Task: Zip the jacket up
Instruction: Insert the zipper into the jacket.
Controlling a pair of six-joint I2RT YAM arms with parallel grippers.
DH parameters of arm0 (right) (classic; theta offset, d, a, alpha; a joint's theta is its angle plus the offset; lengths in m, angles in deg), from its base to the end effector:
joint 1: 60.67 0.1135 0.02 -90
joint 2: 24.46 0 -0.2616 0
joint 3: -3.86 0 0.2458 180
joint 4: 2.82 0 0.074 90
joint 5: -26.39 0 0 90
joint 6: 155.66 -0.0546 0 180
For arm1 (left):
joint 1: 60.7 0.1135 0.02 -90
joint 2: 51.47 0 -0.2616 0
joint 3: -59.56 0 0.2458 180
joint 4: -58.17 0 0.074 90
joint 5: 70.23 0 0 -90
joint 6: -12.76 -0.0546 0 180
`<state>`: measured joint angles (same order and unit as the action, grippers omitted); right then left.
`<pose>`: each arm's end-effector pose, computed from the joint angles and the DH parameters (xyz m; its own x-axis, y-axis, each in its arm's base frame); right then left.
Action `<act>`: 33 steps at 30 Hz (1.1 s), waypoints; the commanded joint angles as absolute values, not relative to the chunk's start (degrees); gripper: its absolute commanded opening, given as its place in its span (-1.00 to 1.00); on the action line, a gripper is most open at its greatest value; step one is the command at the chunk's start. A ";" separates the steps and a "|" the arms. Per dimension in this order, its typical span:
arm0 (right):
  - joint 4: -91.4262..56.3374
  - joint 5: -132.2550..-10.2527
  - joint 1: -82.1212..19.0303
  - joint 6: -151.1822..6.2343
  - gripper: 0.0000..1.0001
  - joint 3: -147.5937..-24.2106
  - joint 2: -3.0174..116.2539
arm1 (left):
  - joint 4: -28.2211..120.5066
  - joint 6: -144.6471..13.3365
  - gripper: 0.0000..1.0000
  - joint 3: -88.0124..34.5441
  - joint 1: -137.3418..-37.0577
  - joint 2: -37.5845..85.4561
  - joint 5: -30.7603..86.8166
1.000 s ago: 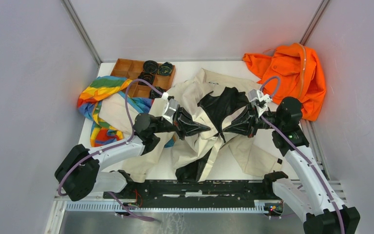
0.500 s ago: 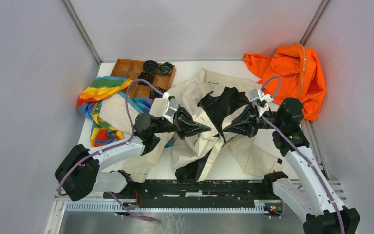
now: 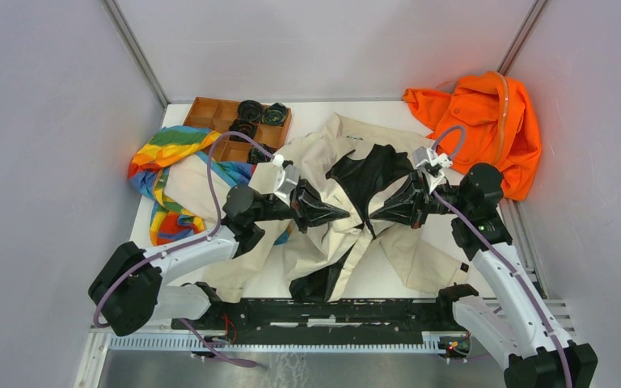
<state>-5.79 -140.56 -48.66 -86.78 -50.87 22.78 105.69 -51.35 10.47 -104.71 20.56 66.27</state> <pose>0.1573 0.0878 0.3444 -0.2873 0.0221 -0.9576 -0.9577 0.0116 0.2876 0.1646 -0.2141 0.3129 -0.1468 -0.2761 -0.9499 0.9877 -0.0931 -0.1256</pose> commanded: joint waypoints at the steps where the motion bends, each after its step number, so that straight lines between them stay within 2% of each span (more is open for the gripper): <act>1: -1.85 -137.68 -48.50 -90.62 -1.00 -50.37 22.22 | 100.99 -57.64 -0.96 8.78 -105.08 17.67 65.60; 26: -1.22 -131.47 -48.72 -95.53 -1.00 -48.28 23.28 | 76.97 -64.00 -0.96 1.04 -107.43 17.00 62.66; 33: -5.29 -128.19 -49.51 -94.03 -1.00 -47.54 22.37 | 70.84 -64.00 -0.96 0.38 -107.44 15.08 60.64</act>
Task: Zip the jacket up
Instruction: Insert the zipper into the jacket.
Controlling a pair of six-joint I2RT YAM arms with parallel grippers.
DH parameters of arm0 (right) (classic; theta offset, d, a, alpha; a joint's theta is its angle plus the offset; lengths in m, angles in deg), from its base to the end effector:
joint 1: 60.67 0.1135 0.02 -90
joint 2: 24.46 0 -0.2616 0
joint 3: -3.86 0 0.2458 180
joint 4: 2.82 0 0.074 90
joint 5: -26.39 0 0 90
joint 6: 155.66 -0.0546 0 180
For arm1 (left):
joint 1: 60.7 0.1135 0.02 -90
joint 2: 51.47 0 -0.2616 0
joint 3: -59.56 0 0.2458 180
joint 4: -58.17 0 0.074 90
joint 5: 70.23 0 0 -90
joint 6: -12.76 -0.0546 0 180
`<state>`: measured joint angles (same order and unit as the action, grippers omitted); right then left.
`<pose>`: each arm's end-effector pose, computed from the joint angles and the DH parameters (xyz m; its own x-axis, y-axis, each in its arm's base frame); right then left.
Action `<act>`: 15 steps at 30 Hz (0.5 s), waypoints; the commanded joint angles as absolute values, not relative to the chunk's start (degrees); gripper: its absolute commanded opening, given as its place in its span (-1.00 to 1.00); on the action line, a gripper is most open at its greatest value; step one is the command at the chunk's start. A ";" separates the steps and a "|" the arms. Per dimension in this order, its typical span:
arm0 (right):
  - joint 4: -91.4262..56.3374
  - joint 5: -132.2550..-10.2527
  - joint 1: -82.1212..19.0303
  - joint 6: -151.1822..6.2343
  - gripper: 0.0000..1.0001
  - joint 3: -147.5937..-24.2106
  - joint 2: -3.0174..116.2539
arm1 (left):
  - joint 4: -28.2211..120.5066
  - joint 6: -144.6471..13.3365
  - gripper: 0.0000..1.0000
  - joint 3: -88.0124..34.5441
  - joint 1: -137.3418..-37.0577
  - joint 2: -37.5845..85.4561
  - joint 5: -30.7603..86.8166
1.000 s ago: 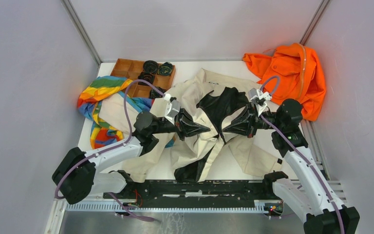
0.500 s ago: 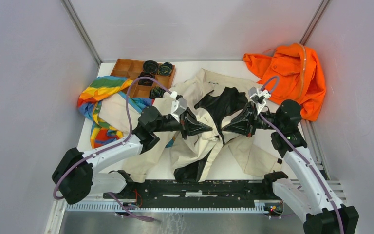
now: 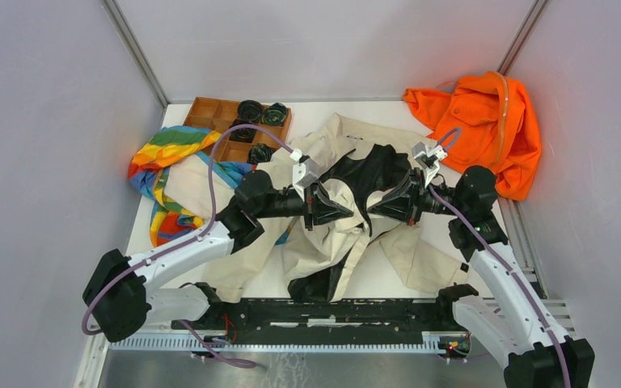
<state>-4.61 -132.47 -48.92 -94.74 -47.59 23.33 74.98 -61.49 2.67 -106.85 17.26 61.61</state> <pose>0.1690 0.0872 0.3260 -0.4514 0.0852 -0.8883 -0.8773 0.1394 0.4592 0.1677 -0.2271 0.3168 -0.2130 -0.0701 -0.9745 0.9765 0.0185 -0.2148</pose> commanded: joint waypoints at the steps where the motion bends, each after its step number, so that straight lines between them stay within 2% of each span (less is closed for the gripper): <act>1: -6.40 -127.65 -49.54 -93.30 -1.00 -47.40 22.08 | 70.48 -63.52 -0.96 0.27 -107.46 15.07 60.34; 5: -8.51 -126.33 -49.64 -92.25 -1.00 -46.80 21.55 | 67.85 -62.13 -0.96 -0.81 -107.65 15.68 58.81; 15: -6.46 -126.47 -49.60 -96.01 -1.00 -45.31 20.76 | 47.91 -67.53 -0.96 -8.96 -110.13 17.84 52.75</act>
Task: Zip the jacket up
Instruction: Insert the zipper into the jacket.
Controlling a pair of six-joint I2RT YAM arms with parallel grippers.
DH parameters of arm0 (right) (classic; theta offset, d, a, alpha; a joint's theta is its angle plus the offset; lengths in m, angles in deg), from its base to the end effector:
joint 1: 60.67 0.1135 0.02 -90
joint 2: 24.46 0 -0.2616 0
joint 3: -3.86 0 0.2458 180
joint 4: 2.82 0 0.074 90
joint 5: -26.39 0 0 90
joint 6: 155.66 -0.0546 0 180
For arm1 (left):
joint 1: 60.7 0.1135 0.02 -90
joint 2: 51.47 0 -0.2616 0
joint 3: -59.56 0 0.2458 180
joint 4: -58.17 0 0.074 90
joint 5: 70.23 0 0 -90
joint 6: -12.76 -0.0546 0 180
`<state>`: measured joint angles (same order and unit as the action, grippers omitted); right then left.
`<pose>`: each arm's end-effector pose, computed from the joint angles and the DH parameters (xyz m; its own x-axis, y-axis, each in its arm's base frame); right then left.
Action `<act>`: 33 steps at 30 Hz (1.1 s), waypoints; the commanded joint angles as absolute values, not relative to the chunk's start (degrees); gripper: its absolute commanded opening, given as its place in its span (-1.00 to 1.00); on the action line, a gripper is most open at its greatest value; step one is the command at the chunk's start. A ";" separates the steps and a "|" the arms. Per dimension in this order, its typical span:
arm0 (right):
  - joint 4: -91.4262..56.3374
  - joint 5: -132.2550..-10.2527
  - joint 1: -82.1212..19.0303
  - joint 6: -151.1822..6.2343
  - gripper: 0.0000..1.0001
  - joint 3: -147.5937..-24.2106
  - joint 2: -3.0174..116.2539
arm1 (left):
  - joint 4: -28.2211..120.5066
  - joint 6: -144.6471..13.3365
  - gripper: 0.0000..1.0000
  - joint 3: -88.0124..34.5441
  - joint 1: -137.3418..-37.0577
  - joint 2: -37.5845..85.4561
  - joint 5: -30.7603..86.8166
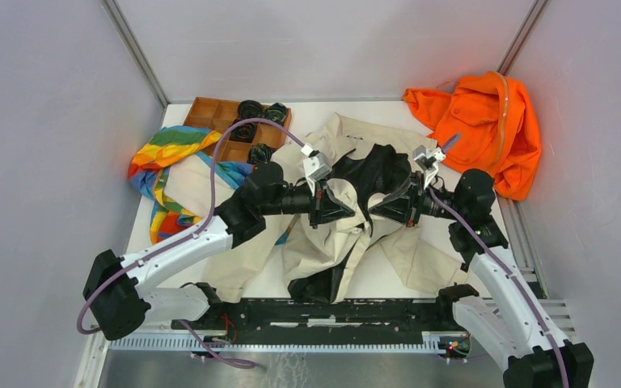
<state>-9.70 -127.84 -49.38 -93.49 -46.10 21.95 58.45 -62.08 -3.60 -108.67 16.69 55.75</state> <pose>0.1694 0.0840 0.3125 -0.5017 0.1068 -0.8584 -0.8283 0.2267 0.5123 0.1672 -0.2334 0.3252 -0.3129 0.0310 -0.9493 0.9441 0.1191 -0.3073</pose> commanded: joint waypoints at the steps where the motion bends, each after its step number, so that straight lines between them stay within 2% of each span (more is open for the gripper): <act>1: -5.89 -126.63 -49.66 -96.66 -1.00 -44.88 20.63 | 45.69 -68.56 -0.96 -10.11 -110.51 18.24 51.94; 5: -5.61 -125.65 -49.63 -97.95 -1.00 -43.90 20.02 | 38.66 -71.33 -0.96 -12.98 -112.04 19.75 49.31; 12: -6.82 -124.01 -49.91 -97.51 -1.00 -43.33 20.02 | 34.66 -72.84 -0.96 -12.27 -112.38 18.38 44.91; 23: -6.36 -123.81 -49.86 -97.77 -1.00 -41.78 20.01 | 45.28 -65.91 -0.95 -7.77 -112.39 17.22 50.51; 28: -5.34 -123.89 -49.88 -98.55 -1.00 -40.88 20.01 | 45.82 -64.84 -0.76 -7.31 -112.29 16.99 51.24; 33: -5.20 -123.99 -49.88 -98.53 -1.00 -40.53 19.95 | 47.65 -62.39 -0.40 -6.41 -112.30 16.78 51.53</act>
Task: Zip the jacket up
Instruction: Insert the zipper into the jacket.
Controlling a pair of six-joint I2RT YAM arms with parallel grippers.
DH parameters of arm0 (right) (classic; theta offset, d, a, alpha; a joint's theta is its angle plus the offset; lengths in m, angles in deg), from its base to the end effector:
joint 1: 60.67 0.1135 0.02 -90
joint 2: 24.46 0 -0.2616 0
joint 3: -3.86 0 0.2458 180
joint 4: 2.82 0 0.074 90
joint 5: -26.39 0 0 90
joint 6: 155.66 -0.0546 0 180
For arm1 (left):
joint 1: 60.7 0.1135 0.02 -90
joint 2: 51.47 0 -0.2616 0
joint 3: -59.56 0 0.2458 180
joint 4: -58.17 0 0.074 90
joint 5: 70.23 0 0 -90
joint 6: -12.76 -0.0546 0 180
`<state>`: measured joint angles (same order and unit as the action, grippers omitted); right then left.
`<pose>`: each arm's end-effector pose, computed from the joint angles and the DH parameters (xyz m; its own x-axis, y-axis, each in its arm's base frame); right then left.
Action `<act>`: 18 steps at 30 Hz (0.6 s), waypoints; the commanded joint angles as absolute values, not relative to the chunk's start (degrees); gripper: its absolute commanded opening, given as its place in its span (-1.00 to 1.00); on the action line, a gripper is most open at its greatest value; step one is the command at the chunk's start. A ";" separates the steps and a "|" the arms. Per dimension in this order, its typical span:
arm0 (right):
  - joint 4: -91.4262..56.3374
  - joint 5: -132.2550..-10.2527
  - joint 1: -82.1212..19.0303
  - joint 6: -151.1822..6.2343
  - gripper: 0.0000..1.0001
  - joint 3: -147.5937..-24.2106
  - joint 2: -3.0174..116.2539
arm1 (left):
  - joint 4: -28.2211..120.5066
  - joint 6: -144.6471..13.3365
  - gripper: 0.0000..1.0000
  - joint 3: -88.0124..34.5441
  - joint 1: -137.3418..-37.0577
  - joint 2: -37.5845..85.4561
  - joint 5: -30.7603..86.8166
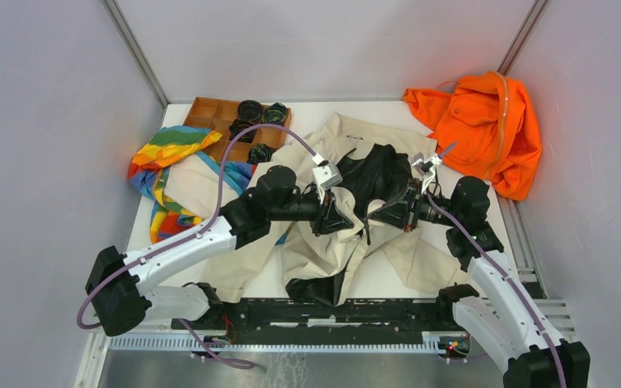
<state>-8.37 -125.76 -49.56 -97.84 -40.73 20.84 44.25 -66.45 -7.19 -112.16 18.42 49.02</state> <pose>0.1680 0.0822 0.2855 -0.5978 0.1362 -0.7900 -0.7491 0.2558 0.6110 0.1609 -0.2448 0.3100 -0.3618 0.1920 -0.9123 0.9221 0.2181 -0.3198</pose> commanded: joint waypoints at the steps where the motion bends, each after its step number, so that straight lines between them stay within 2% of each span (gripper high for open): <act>1: -5.17 -123.99 -49.93 -98.55 -1.00 -40.46 19.90 | 47.95 -61.99 -0.33 -6.28 -112.29 16.74 51.50; 7: -4.92 -124.04 -49.93 -98.67 -1.00 -40.07 19.90 | 49.55 -58.80 0.03 -5.23 -112.29 16.34 51.32; 9: -4.76 -124.02 -49.90 -98.79 -1.00 -39.93 19.81 | 50.55 -57.35 0.08 -4.59 -112.38 16.32 51.41; 12: -4.45 -124.08 -49.93 -99.00 -1.00 -39.72 19.69 | 51.59 -54.82 0.13 -4.14 -112.29 16.95 50.92; 18: -3.80 -124.24 -49.90 -99.41 -1.00 -39.30 19.43 | 50.65 -52.07 0.09 -5.18 -112.29 19.92 48.45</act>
<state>-6.88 -124.98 -49.65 -98.48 -39.44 20.44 48.53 -56.42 -4.52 -112.16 18.40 49.85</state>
